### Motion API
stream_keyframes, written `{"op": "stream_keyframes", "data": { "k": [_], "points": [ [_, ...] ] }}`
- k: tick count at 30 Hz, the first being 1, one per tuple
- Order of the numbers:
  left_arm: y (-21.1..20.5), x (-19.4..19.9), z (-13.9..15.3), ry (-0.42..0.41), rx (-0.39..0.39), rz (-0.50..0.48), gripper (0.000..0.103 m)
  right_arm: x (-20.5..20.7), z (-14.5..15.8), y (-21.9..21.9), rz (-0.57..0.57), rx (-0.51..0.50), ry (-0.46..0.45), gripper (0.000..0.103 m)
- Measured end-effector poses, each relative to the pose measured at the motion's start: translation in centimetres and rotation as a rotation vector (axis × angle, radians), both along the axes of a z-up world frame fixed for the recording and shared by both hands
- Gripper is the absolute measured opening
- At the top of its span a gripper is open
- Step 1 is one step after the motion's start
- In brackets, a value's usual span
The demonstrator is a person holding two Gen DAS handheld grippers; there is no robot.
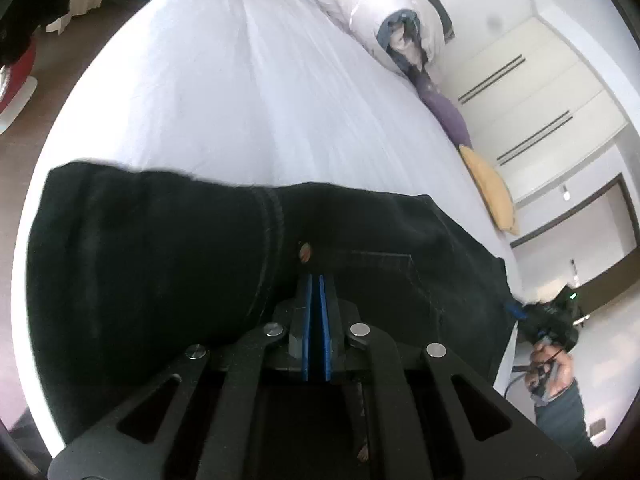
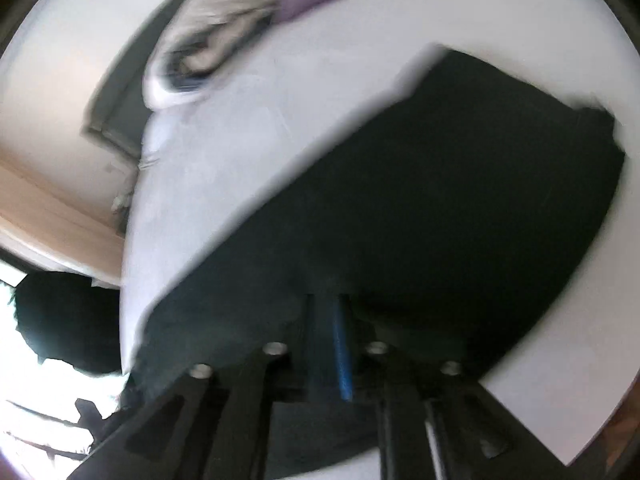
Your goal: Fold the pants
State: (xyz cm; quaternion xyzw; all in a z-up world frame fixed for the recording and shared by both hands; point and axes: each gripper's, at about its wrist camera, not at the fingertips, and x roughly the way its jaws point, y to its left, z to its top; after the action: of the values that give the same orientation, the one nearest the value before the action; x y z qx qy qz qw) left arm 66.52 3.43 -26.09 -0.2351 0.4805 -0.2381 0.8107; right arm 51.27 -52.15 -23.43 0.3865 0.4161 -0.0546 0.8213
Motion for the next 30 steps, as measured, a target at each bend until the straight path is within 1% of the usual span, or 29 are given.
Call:
{"op": "stream_keyframes", "data": {
  "k": [1,2,4,5,6,7,8,9,10,11,12,13,14,16,17,19,20,21,22,23,24,25,26,27,28,29,30],
  "points": [
    [0.1,-0.3,0.0,-0.011,0.012,0.006,0.005,1.6,0.9,2.7,0.107,0.032,-0.047,0.026],
    [0.3,-0.4,0.0,-0.017,0.015,0.013,0.005,3.2,1.2,5.6,0.193,0.044,-0.067,0.031],
    [-0.6,-0.7,-0.1,-0.017,0.009,0.024,0.005,6.7,1.6,13.2,0.421,0.092,-0.111,0.035],
    [-0.9,-0.7,-0.2,-0.012,0.003,0.025,0.005,8.6,1.2,17.4,0.540,0.126,-0.122,0.036],
    [-0.2,-1.2,-0.2,-0.006,-0.008,0.026,0.005,10.8,0.9,19.9,0.609,0.142,-0.115,0.036],
    [-0.1,-2.1,-0.4,-0.003,-0.016,0.026,0.005,12.7,0.0,23.2,0.686,0.157,-0.089,0.036],
    [0.0,-2.2,-0.6,0.001,-0.021,0.028,0.005,14.3,-0.9,24.9,0.711,0.157,-0.061,0.036],
    [-0.6,-3.2,-1.0,0.004,-0.027,0.027,0.005,15.8,-2.2,26.5,0.715,0.161,-0.028,0.036],
    [-0.6,-3.3,-1.3,0.005,-0.034,0.028,0.005,15.7,-3.4,26.9,0.707,0.185,0.000,0.036],
    [-0.4,-3.2,-1.5,0.009,-0.045,0.029,0.005,17.3,-5.2,26.9,0.665,0.220,0.049,0.025],
    [-0.5,-3.2,-1.8,0.015,-0.053,0.032,0.005,18.5,-6.4,26.1,0.630,0.248,0.073,0.001],
    [-0.4,-3.1,-1.9,0.016,-0.058,0.034,0.005,19.4,-7.3,24.9,0.581,0.276,0.088,0.000],
    [-0.4,-3.1,-1.9,0.017,-0.057,0.034,0.005,19.7,-7.7,23.3,0.523,0.282,0.081,0.000],
    [-0.2,-3.1,-2.1,0.017,-0.059,0.036,0.005,19.2,-7.3,18.2,0.381,0.256,0.031,0.000],
    [-0.1,-3.1,-2.2,0.015,-0.065,0.037,0.005,18.1,-7.1,15.2,0.306,0.213,0.019,0.000],
    [0.5,-3.2,-2.5,0.012,-0.068,0.038,0.005,14.8,-6.8,9.1,0.125,0.152,0.011,0.000],
    [0.4,-3.3,-2.5,0.008,-0.064,0.039,0.005,12.6,-6.2,6.2,0.013,0.107,0.015,0.003],
    [0.4,-3.3,-2.6,0.005,-0.061,0.040,0.005,10.4,-5.3,3.8,-0.083,0.074,0.009,0.011],
    [0.4,-3.3,-2.7,0.003,-0.058,0.042,0.005,8.9,-4.5,2.3,-0.118,0.089,-0.032,0.016],
    [0.4,-3.3,-2.6,0.001,-0.057,0.043,0.005,7.6,-3.6,1.8,-0.093,0.129,-0.092,0.033],
    [0.3,-3.3,-2.4,0.000,-0.051,0.045,0.005,6.6,-2.8,2.0,-0.035,0.160,-0.127,0.051],
    [0.3,-3.3,-2.3,0.000,-0.045,0.046,0.005,6.7,-2.6,3.7,0.038,0.181,-0.136,0.059],
    [0.2,-3.3,-2.2,0.001,-0.035,0.047,0.005,6.6,-2.9,6.1,0.167,0.211,-0.124,0.064],
    [0.0,-3.3,-2.1,0.002,-0.023,0.047,0.005,5.4,-3.4,6.7,0.248,0.215,-0.109,0.063],
    [-0.1,-3.4,-1.8,0.003,-0.012,0.047,0.005,5.3,-4.1,8.3,0.318,0.188,-0.084,0.063],
    [-0.2,-3.4,-1.8,0.004,-0.002,0.046,0.005,5.5,-5.0,9.1,0.347,0.155,-0.070,0.050],
    [-0.3,-3.4,-1.6,0.007,0.006,0.047,0.005,5.4,-5.6,8.7,0.336,0.163,-0.075,0.026]
  ]
}}
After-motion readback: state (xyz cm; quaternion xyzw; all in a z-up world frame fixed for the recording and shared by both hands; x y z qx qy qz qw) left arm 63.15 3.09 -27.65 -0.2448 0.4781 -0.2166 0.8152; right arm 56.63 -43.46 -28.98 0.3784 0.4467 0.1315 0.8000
